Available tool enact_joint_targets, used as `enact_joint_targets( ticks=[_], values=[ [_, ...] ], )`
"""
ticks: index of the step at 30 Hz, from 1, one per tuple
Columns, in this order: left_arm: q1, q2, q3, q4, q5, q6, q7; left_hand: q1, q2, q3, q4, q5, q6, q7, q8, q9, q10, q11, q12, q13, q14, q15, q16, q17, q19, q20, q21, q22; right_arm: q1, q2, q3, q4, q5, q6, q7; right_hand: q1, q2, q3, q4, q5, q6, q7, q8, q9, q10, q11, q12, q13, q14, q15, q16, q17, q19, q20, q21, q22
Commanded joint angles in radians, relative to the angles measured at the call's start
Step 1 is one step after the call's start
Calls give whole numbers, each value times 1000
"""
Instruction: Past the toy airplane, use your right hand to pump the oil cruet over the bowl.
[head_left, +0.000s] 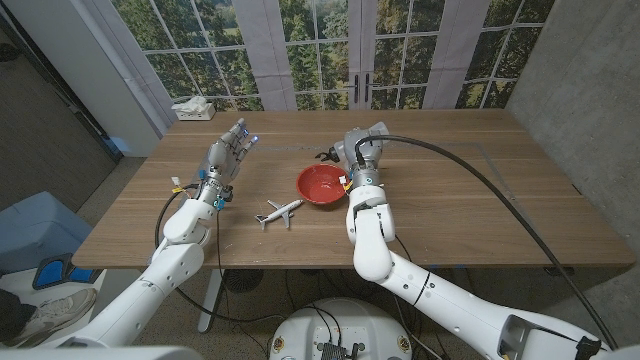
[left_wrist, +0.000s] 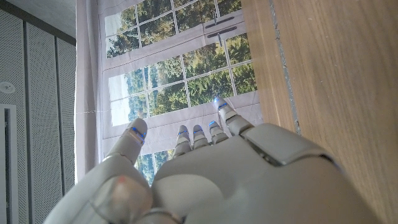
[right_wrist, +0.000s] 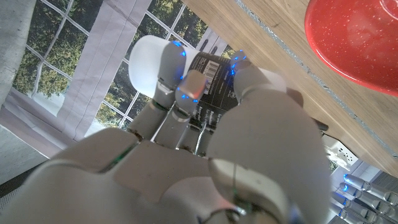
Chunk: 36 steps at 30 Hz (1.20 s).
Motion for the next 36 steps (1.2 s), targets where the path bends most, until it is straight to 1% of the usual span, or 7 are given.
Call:
enact_joint_targets(
  ticks=[1, 6, 19, 27, 30, 32, 36],
  values=[
    [0, -3, -2, 6, -2, -7, 0, -8, 54, 1, -6, 4, 2, -5, 3, 2, 0, -2, 10, 4, -2, -64, -4, 1, 7, -30, -4, 4, -41, 35, 67, -3, -21, 79, -2, 3, 101, 55, 67, 11, 77, 17, 26, 6, 274, -16, -7, 187, -9, 0, 2, 0, -9, -87, 1, 6],
    [-5, -5, -2, 13, -4, -7, -4, -7, 57, 1, -6, 4, 2, -5, 3, 2, 0, -1, 9, 4, -2, -64, -4, 1, 8, -29, -6, 4, -37, 24, 76, -27, 10, 118, 13, -18, 98, 50, 68, 16, 159, 62, 52, 2, 376, 18, 7, 176, -2, -1, 3, 0, 3, -86, 8, 16],
    [-17, -9, 0, 28, -8, -4, -12, -5, 65, 3, -4, 5, 4, -9, 4, 2, 1, 1, 10, 4, -1, -65, -3, 1, 10, -29, -10, 4, -23, -10, 87, -77, 104, 179, 28, -34, 80, 39, 60, 24, 257, 133, 53, -32, 509, 103, -21, 99, 74, 1, 23, -3, 36, -85, 5, 23],
    [-23, -11, 0, 37, -9, -4, -15, -4, 66, 3, -4, 5, 3, -11, 3, 2, 2, 1, 10, 4, -1, -65, -3, 1, 11, -29, -13, 4, -14, -5, 67, -34, 45, 152, -10, -31, 84, 40, 58, 28, 271, 166, 59, -18, 538, 115, -22, 103, 95, 1, 26, -4, 45, -85, 4, 17],
    [-27, -12, 1, 40, -9, -4, -17, -3, 67, 2, -4, 5, 3, -12, 3, 2, 2, 1, 10, 4, -2, -65, -3, 1, 11, -30, -14, 4, 1, 9, 63, -21, -18, 152, 81, -28, 82, 37, 56, 32, 271, 168, 67, 16, 567, 112, 37, 183, 99, 0, 25, 1, 38, -85, 1, 17],
    [-29, -13, 1, 41, -10, -2, -18, -2, 68, 2, -4, 5, 2, -12, 3, 2, 2, 1, 10, 4, -2, -65, -3, 1, 11, -28, -15, 4, 0, 10, 66, -15, -18, 149, 65, -29, 86, 35, 57, 34, 269, 173, 70, 74, 549, 106, 136, 346, 96, 0, 27, 6, 29, -85, 0, 14],
    [-31, -15, 2, 43, -10, -3, -17, -2, 69, 2, -3, 5, 2, -13, 2, 2, 1, 0, 10, 4, -2, -65, -3, 1, 12, -29, -16, 4, -1, 15, 70, -11, -21, 150, 62, -34, 92, 37, 61, 34, 267, 170, 71, 105, 539, 113, 181, 423, 90, 1, 28, 7, 19, -86, -5, 9]
  ],
)
